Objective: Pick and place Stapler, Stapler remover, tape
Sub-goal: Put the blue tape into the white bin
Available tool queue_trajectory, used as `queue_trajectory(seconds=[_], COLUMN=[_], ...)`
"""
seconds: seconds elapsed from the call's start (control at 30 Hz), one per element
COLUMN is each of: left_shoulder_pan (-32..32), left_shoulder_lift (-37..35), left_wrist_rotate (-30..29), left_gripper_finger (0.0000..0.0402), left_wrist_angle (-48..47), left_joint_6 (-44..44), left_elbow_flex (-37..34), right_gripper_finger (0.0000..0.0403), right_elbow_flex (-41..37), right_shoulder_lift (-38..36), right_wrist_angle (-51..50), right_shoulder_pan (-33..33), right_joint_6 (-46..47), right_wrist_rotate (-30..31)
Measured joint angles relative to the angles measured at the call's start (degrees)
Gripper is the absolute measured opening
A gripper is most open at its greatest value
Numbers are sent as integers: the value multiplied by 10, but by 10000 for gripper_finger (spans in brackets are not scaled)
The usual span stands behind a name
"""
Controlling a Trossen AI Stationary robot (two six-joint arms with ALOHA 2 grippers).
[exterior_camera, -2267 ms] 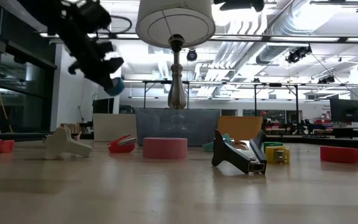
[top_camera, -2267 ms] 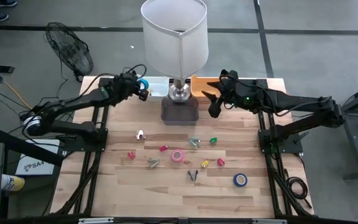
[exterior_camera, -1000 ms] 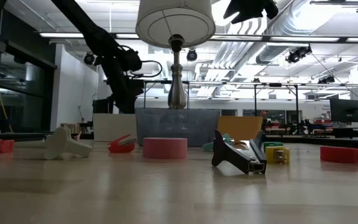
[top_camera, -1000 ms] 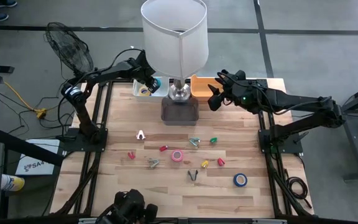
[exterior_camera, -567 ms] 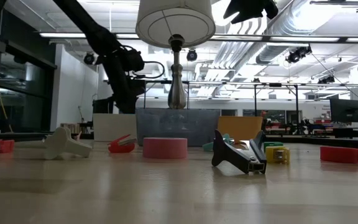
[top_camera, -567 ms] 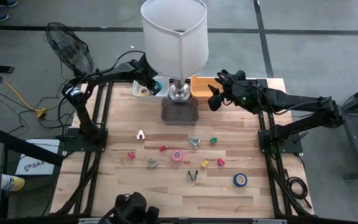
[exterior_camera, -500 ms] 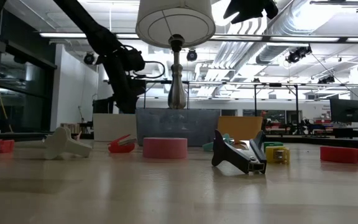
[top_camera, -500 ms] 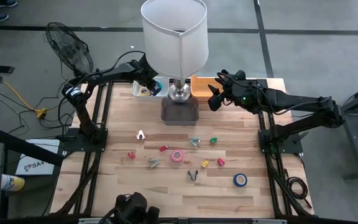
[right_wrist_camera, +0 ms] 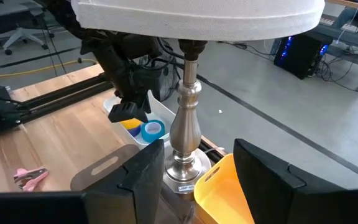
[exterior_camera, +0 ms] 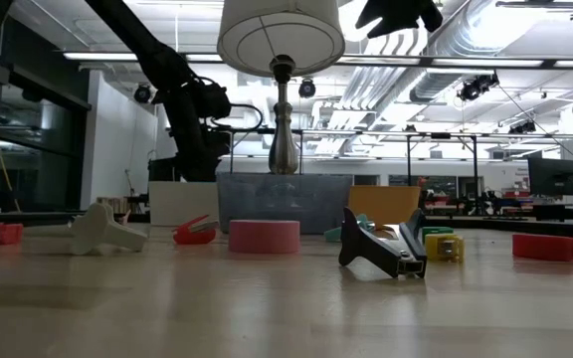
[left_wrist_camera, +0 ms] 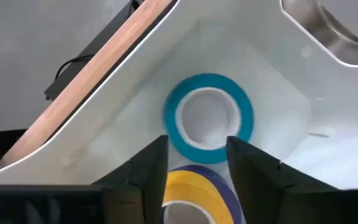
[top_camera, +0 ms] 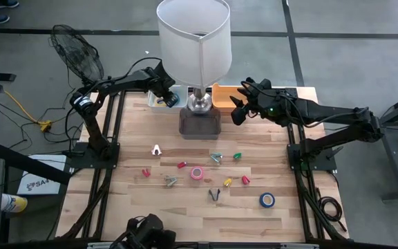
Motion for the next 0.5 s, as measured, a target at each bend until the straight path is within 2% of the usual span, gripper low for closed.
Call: queue_trajectory(seconds=[0.27,0.5], left_shoulder_pan=[0,0], left_shoulder_lift=[-17,-60], left_wrist_rotate=[3,-38], left_gripper_finger=[180,181], left_wrist_angle=[-27,-69], left_joint_6=[15,31], left_elbow_flex=[0,0], right_gripper_finger=[186,186], right_elbow_flex=[0,0], right_shoulder_lift=[0,0], right_wrist_angle=[-7,-7], right_shoulder_pan=[0,0], right_joint_6=[0,1], right_wrist_rotate=[0,0])
